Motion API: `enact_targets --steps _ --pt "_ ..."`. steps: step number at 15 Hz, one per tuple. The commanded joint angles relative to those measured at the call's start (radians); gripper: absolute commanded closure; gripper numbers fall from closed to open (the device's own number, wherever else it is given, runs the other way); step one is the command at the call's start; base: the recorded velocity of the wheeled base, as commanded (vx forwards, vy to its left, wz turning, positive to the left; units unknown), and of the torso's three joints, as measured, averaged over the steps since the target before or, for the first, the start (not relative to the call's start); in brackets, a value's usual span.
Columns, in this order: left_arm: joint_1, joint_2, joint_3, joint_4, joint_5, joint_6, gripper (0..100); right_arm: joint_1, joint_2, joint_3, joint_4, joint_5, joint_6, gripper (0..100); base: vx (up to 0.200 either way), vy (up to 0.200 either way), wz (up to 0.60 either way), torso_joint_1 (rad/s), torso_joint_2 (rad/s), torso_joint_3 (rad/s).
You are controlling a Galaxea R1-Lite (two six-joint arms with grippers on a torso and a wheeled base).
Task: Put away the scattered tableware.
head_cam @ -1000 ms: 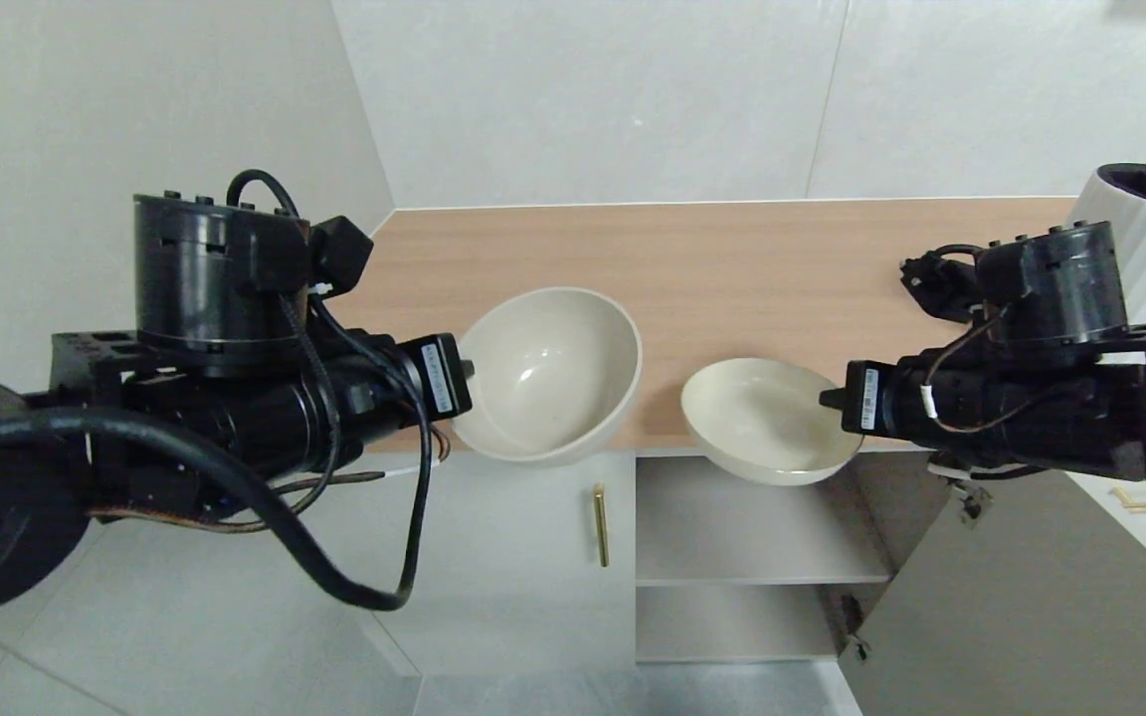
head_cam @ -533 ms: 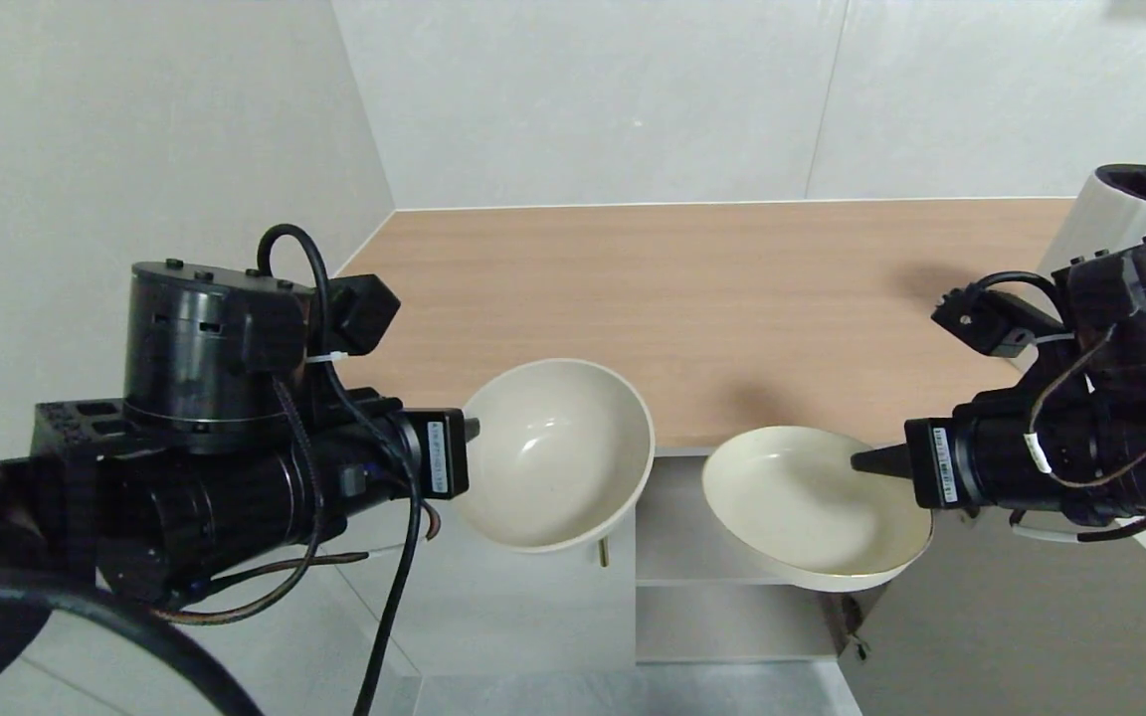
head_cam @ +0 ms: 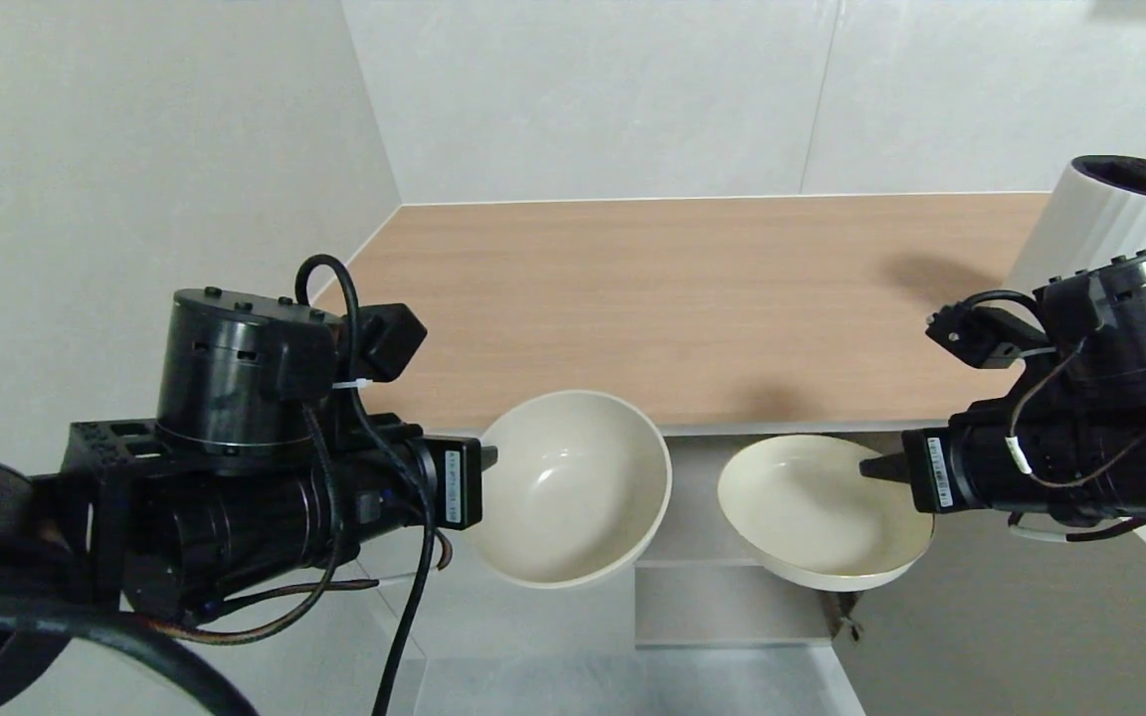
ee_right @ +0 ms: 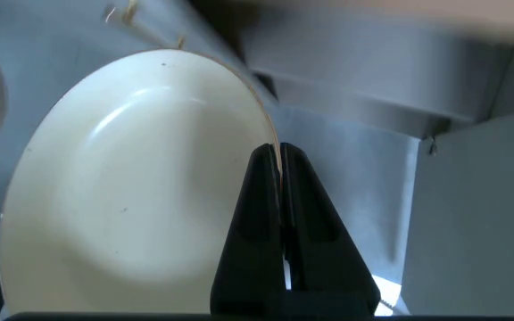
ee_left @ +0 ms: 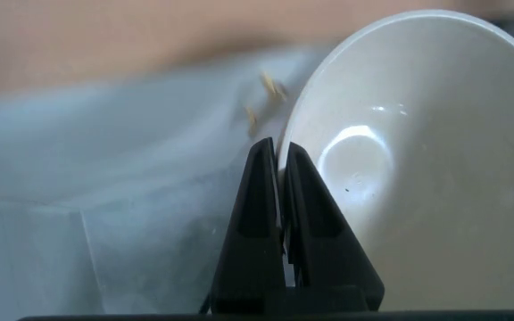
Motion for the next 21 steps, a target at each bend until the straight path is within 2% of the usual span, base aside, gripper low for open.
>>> enact_targets --steps 1,8,21 --pt "-0.002 0.012 0.000 -0.001 0.001 -0.001 100 -0.001 0.014 0.000 -0.001 0.000 0.000 100 0.000 0.000 0.00 0.000 0.00 0.000" --pt "-0.002 0.018 0.000 -0.003 0.004 -0.001 100 -0.001 0.048 0.026 -0.069 -0.038 0.000 100 0.000 0.000 0.00 -0.008 0.01 0.009" --pt "-0.002 0.027 0.000 -0.003 0.007 -0.001 100 -0.001 0.054 0.051 -0.103 -0.038 -0.025 100 0.000 0.000 0.00 -0.202 0.45 0.246"
